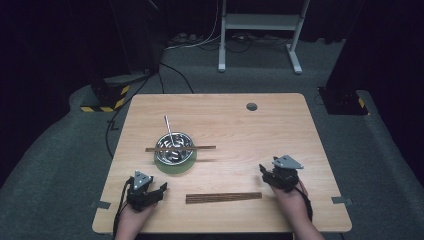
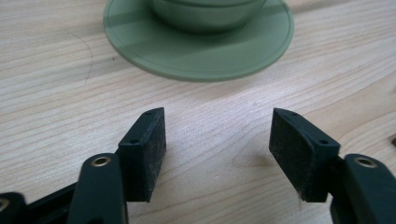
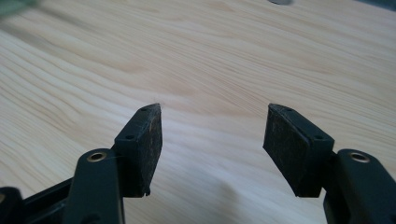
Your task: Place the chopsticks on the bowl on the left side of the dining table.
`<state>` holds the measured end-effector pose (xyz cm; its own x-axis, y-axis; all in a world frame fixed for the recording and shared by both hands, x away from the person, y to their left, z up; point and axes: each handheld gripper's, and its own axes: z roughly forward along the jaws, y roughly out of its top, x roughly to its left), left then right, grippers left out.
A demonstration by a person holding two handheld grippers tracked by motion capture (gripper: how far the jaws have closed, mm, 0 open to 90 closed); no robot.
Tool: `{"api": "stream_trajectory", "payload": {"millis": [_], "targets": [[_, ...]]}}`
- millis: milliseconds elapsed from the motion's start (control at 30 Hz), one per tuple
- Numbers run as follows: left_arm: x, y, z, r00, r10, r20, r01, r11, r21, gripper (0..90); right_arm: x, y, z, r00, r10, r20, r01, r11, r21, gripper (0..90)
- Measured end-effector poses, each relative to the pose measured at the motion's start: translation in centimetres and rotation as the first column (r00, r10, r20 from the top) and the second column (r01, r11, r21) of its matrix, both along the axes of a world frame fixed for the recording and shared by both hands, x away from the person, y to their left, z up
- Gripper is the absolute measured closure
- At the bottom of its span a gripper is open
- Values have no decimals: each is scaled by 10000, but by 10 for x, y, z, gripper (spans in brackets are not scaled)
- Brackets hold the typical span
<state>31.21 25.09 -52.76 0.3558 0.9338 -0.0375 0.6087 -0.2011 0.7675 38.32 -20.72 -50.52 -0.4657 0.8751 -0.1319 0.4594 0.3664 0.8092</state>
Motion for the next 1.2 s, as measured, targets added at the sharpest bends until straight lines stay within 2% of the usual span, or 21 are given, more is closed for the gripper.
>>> {"api": "stream_trajectory", "payload": {"millis": [33, 133, 167, 233, 267, 333, 367, 400, 467, 500, 567, 933, 1200], "targets": [[1, -1, 0, 9999, 56, -128, -56, 10000, 42, 353, -1, -11, -2, 9998, -143, -150, 140, 9997, -202, 369], [2, -3, -1, 10000, -27, -10, 27, 9995, 313, 342, -5, -38, -8, 9980, -397, -492, 377, 9984, -410, 359], [3, -4, 0, 10000, -5, -42, 7, 9990, 440, 341, -7, -47, -10, 9959, -584, -688, 566, 9980, -279, 357], [4, -5, -1, 10000, 24, -31, -23, 9992, 408, 336, -10, -62, -14, 9926, -826, -895, 813, 9965, -180, 329], [4, -5, -1, 10000, 58, -16, -57, 9992, 403, 336, -11, -68, -16, 9898, -880, -1123, 855, 9960, -269, 313], [4, -6, -1, 9994, 327, -57, -325, 9989, 328, 333, -10, -79, -17, 9841, -767, -1601, 786, 9969, 58, 277], [5, -5, -1, 9995, 299, -40, -298, 9988, 387, 333, -9, -82, -17, 9818, -699, -1767, 759, 9968, 269, 271], [5, -5, -1, 9994, 335, -21, -334, 9989, 333, 333, -9, -84, -17, 9784, -815, -1901, 916, 9948, 449, 262], [5, -5, -1, 9995, 327, -25, -326, 9989, 336, 333, -9, -82, -18, 9780, -1096, -1775, 1166, 9928, 293, 242], [5, -5, -1, 9995, 321, -25, -320, 9989, 333, 333, -10, -80, -17, 9750, -1159, -1897, 1236, 9919, 291, 236], [5, -5, -1, 9997, 248, -42, -247, 9992, 323, 333, -10, -80, -17, 9746, -1261, -1849, 1331, 9908, 260, 228], [6, -6, -1, 9998, -176, -10, 176, 9991, 390, 328, -11, -80, -17, 9730, -1317, -1894, 1400, 9897, 311, 227], [6, -6, -1, 9998, -211, -43, 212, 9989, 414, 326, -10, -80, -17, 9735, -1300, -1880, 1380, 9900, 302, 231]]}}
